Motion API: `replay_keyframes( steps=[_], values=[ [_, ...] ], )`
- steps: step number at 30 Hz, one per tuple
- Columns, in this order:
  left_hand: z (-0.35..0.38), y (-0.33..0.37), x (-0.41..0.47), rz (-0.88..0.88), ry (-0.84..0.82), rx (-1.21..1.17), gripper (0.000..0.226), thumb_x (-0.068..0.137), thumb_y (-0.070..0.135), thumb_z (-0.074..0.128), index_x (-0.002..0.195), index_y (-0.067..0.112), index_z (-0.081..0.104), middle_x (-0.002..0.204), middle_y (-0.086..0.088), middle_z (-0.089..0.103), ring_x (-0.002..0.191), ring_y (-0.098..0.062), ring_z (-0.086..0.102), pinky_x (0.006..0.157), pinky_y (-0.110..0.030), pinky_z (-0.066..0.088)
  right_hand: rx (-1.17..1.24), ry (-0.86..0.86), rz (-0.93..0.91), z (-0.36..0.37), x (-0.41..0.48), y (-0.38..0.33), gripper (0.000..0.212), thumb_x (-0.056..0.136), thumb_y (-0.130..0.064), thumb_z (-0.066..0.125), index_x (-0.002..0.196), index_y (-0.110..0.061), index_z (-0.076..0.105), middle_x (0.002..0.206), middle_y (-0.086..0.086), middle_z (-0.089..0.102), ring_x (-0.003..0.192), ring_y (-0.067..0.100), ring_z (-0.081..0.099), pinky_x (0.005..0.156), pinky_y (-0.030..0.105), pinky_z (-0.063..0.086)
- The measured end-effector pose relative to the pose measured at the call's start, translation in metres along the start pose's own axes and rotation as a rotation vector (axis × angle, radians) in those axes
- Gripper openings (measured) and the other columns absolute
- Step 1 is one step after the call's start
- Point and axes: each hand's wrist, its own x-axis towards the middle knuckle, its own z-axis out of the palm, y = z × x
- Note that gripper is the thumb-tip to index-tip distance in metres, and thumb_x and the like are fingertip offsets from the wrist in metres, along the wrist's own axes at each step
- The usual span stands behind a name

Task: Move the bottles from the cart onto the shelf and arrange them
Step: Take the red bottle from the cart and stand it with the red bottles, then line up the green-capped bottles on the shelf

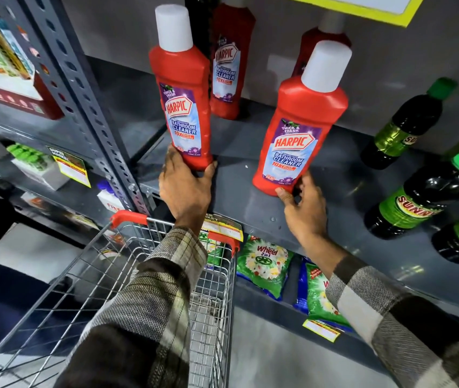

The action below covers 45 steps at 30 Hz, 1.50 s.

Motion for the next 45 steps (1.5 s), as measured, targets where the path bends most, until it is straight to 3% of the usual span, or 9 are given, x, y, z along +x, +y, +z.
replay_keyframes(
  steps=[15,29,32,35,37,40,43,45],
  values=[
    [0.003,-0.004,-0.001,0.015,0.013,-0.01,0.1,0.078,0.06,0.074,0.148,0.003,0.032,0.15,-0.016,0.049,0.136,-0.035,0.05,0.115,-0.05,0.041,-0.054,0.018,0.003,0.002,0.003,0.001,0.049,0.088,-0.037,0.067,0.132,-0.035,0.044,0.118,0.01,0.064,0.107,0.032,0.062,0.09,0.042,0.052],
    [0.002,-0.002,-0.002,0.03,0.011,-0.009,0.101,0.078,0.061,0.072,0.149,0.002,0.031,0.151,-0.017,0.048,0.134,-0.038,0.051,0.113,-0.05,0.043,-0.075,0.008,-0.02,0.002,0.005,0.003,0.054,0.089,-0.041,0.064,0.136,-0.031,0.041,0.123,0.012,0.061,0.113,0.034,0.06,0.091,0.045,0.053],
    [0.0,0.0,-0.006,0.039,-0.005,-0.056,0.112,0.072,0.066,0.074,0.151,0.002,0.025,0.151,-0.019,0.044,0.135,-0.039,0.049,0.111,-0.053,0.044,-0.068,-0.035,-0.046,-0.002,0.002,0.005,0.065,0.082,-0.042,0.071,0.135,-0.022,0.04,0.128,0.012,0.061,0.121,0.033,0.055,0.091,0.042,0.05],
    [-0.006,0.012,-0.03,0.029,0.077,-0.247,0.12,0.071,0.063,0.078,0.155,0.006,0.014,0.161,-0.016,0.027,0.148,-0.032,0.034,0.12,-0.048,0.035,0.001,-0.066,-0.12,-0.01,-0.011,0.012,0.079,0.075,-0.039,0.079,0.139,-0.019,0.037,0.138,0.005,0.057,0.127,0.025,0.052,0.101,0.039,0.048],
    [-0.009,0.028,-0.061,0.076,0.177,-0.334,0.115,0.075,0.058,0.079,0.155,0.004,0.016,0.162,-0.017,0.025,0.151,-0.029,0.028,0.124,-0.04,0.027,0.142,-0.023,-0.145,-0.023,-0.026,0.02,0.079,0.079,-0.032,0.078,0.144,-0.018,0.036,0.146,0.004,0.05,0.13,0.02,0.05,0.108,0.039,0.045],
    [-0.005,0.059,-0.112,0.278,0.241,-0.433,0.098,0.08,0.044,0.082,0.15,-0.001,0.031,0.149,-0.023,0.036,0.143,-0.026,0.035,0.122,-0.034,0.029,0.245,0.11,-0.193,-0.053,-0.052,0.038,0.066,0.085,-0.027,0.073,0.143,-0.019,0.041,0.139,0.0,0.052,0.12,0.013,0.053,0.1,0.033,0.05],
    [0.013,0.097,-0.164,0.462,0.13,-0.476,0.086,0.08,0.034,0.083,0.143,-0.004,0.039,0.139,-0.027,0.043,0.134,-0.029,0.041,0.12,-0.032,0.032,0.263,0.243,-0.244,-0.093,-0.072,0.065,0.048,0.09,-0.025,0.069,0.134,-0.017,0.051,0.119,0.0,0.056,0.106,0.014,0.055,0.088,0.039,0.054],
    [0.03,0.126,-0.196,0.528,-0.004,-0.506,0.084,0.081,0.036,0.081,0.144,-0.001,0.039,0.138,-0.025,0.045,0.133,-0.034,0.045,0.117,-0.045,0.038,0.253,0.339,-0.246,-0.123,-0.08,0.084,0.037,0.091,-0.022,0.068,0.125,-0.015,0.057,0.108,0.001,0.054,0.098,0.016,0.056,0.081,0.041,0.054]
  ],
)
